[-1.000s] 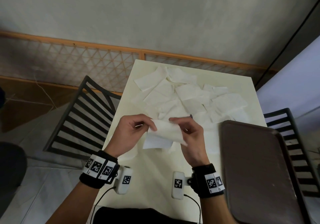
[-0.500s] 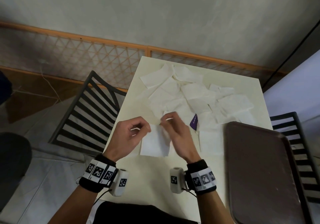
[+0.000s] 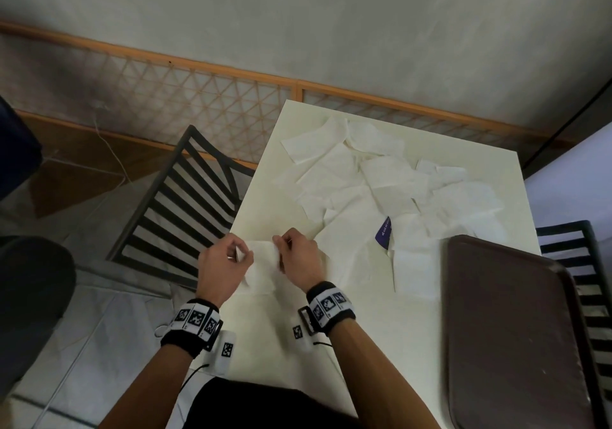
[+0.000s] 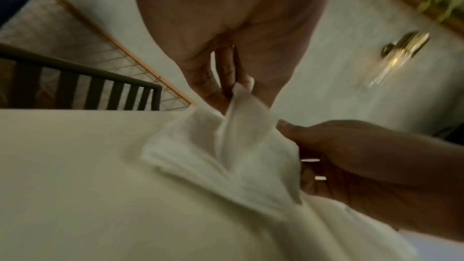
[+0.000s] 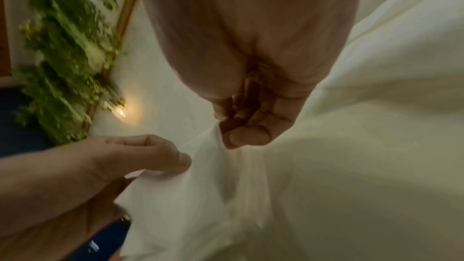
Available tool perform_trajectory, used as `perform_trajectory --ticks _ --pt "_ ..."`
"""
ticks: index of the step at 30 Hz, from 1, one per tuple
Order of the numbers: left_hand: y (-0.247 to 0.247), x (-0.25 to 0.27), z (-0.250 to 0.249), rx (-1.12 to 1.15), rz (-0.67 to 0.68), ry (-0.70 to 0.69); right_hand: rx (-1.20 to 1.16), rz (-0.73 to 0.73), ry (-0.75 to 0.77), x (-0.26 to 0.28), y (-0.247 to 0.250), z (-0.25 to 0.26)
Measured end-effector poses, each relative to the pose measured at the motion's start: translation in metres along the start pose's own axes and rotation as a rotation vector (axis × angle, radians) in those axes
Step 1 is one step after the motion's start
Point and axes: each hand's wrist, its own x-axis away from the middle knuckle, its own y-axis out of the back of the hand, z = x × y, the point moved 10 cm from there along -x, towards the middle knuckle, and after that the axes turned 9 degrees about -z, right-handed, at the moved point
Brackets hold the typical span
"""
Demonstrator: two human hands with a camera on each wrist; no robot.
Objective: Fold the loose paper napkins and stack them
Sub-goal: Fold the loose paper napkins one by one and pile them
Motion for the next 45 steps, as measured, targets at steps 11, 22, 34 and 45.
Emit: perform_trajectory --ticks 11,22,34,45 --pt "-0.023 0.008 0.026 -0.287 0.043 -0.029 0.463 -0.297 0.104 -0.027 0.083 -0.017" --pt "-0.05 0.008 -0.058 0.036 0.174 -0.273 0.376 -0.252 -0.045 -0.032 0.103 -0.074" --pt "-0.069 0.014 -0.132 0.213 0.407 -0.412 0.29 0.1 0.301 0.014 0.139 0.011" --pt "-0.053 0.001 -0.136 0.372 0.526 -0.174 0.047 -0.283 0.399 0.028 0.236 0.075"
